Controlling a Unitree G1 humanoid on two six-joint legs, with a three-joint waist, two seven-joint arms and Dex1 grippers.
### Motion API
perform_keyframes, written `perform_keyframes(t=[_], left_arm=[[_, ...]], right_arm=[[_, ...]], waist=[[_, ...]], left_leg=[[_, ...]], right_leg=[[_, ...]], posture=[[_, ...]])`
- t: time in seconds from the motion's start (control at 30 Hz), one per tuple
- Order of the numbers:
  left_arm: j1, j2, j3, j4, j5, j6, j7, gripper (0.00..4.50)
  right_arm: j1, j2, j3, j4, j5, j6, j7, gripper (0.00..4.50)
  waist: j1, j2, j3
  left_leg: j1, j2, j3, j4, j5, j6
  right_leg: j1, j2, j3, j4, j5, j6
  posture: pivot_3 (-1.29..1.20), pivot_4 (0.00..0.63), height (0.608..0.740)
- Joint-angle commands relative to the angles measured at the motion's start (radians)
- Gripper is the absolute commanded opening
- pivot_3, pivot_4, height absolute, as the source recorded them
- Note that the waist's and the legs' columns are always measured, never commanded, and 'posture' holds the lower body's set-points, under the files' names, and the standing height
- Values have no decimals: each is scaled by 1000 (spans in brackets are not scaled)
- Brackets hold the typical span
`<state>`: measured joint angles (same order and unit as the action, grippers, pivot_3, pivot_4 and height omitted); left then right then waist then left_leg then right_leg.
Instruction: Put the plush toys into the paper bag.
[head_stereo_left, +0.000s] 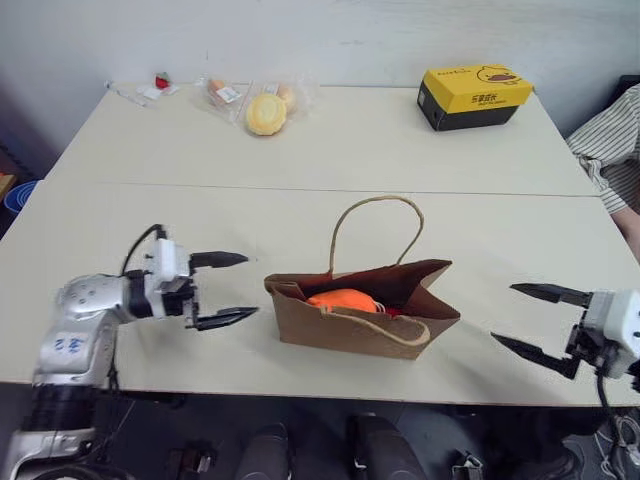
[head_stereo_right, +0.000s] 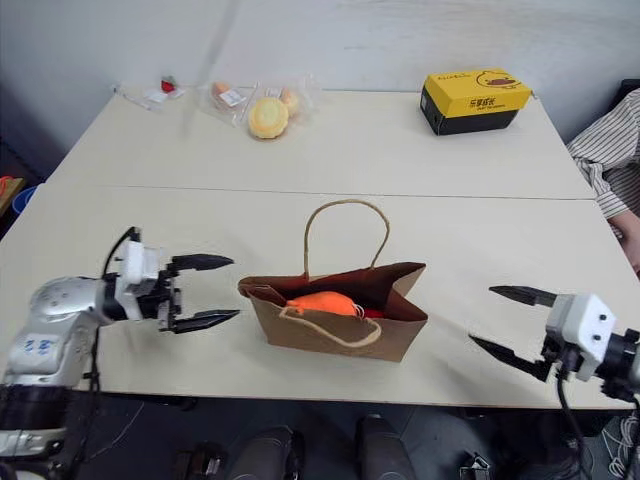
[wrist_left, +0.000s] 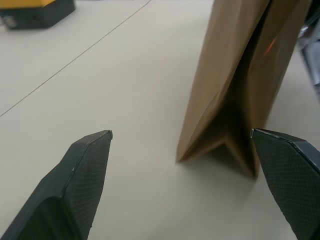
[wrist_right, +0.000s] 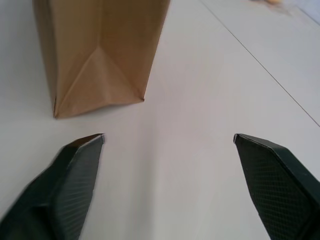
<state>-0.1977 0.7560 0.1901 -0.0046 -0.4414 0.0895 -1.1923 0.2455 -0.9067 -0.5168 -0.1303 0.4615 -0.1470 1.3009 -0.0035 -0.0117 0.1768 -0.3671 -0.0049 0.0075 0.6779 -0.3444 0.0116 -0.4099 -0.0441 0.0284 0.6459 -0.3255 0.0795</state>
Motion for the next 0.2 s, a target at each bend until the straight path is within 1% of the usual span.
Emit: perform_keyframes(t=[0.03,0.2], left_arm=[[70,41,93,-57,0,-18,33,4500],[192,78,178,-78,28,-67,57,4500]], right_arm=[[-9,-40,-38,58,17,-72,90,4442],[-91,-66,-15,136,28,-67,110,4442]], waist=[[0,0,0],[-1,0,0]], left_leg=[[0,0,0,-1,0,0],[0,0,0,-1,0,1]], right_leg=[[0,0,0,-1,0,0],[0,-1,0,-1,0,0]], posture=[[0,150,740],[0,150,740]])
